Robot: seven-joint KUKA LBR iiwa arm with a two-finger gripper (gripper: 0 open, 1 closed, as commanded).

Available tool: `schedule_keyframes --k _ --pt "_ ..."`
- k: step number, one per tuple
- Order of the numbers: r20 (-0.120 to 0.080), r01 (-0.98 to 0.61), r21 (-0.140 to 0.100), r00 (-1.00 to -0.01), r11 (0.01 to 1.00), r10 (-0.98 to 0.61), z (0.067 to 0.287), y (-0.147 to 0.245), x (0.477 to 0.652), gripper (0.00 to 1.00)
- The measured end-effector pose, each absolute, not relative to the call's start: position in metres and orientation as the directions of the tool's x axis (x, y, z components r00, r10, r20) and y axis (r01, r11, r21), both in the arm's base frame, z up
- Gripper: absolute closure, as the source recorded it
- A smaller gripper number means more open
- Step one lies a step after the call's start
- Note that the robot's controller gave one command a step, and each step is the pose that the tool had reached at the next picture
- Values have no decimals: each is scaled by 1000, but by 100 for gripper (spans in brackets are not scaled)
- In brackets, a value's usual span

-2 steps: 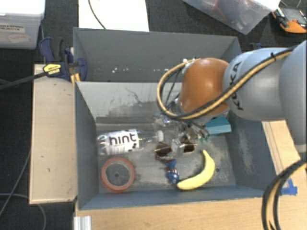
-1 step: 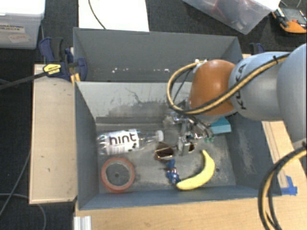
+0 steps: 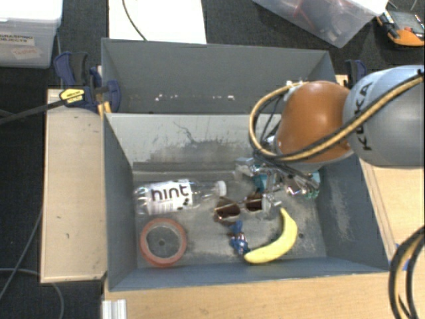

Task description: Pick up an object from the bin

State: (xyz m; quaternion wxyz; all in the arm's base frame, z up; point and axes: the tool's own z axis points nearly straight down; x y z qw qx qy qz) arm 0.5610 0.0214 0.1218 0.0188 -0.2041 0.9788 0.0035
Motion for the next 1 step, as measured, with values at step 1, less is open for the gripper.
schedule_keyframes --k 1 --pt "-24 153 16 -988 988 153 75 17 575 0"
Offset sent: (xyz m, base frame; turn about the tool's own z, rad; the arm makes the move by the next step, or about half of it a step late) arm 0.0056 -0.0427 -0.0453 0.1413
